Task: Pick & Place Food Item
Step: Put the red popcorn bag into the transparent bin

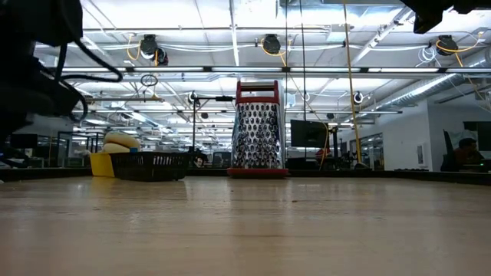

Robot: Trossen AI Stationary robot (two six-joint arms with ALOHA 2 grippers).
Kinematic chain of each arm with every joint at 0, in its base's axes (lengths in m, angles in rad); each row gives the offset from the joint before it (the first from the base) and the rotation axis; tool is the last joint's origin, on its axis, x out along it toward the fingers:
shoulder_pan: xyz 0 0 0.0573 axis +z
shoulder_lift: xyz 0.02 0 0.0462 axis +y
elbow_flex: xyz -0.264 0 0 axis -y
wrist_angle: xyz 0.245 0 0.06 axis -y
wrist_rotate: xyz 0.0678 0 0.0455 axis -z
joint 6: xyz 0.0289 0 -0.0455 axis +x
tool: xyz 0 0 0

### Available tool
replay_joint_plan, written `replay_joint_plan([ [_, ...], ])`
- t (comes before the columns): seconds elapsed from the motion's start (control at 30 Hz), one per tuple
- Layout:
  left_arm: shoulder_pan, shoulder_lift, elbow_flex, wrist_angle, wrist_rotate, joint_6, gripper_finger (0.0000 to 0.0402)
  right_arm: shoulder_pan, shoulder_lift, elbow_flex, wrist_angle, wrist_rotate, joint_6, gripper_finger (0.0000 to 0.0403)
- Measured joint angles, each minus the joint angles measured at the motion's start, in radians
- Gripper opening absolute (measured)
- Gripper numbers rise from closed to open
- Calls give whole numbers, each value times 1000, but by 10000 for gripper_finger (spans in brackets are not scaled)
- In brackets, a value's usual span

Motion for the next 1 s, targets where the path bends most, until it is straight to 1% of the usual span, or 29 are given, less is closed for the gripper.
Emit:
replay_joint_plan([
  [0.13, 3, 69, 0, 8, -1, 1, 183, 0, 0, 0, 0, 0, 0, 171],
  [0.27, 15, 120, 6, 15, 31, 19, 220, 0, 0, 0, 0, 0, 0, 171],
  [0.37, 21, 130, 4, 36, 30, 61, 230, 0, 0, 0, 0, 0, 0, 171],
  [0.43, 27, 129, 3, 69, 26, 102, 226, 0, 0, 0, -1, 0, 0, 171],
  [0.5, 27, 121, 0, 104, 23, 149, 209, 0, 0, 0, -1, 0, 0, 171],
  [0.57, 26, 121, 0, 135, 22, 173, 179, 0, 0, 0, 0, 0, 1, 171],
  [0.63, 26, 121, 1, 149, 24, 174, 142, 0, 0, 0, 0, 0, 1, 171],
  [0.77, 26, 121, 2, 168, 26, 175, 55, 0, 0, 0, -1, 0, 1, 171],
  [0.83, 26, 121, 3, 180, 22, 207, 18, 0, 0, 0, -1, 0, 1, 171],
  [0.87, 26, 121, 2, 188, 16, 231, 12, 0, 0, 0, -1, 0, 1, 171],
  [1.0, 26, 122, 17, 278, -43, 361, 19, 0, 0, 0, 0, 1, 1, 171],
])
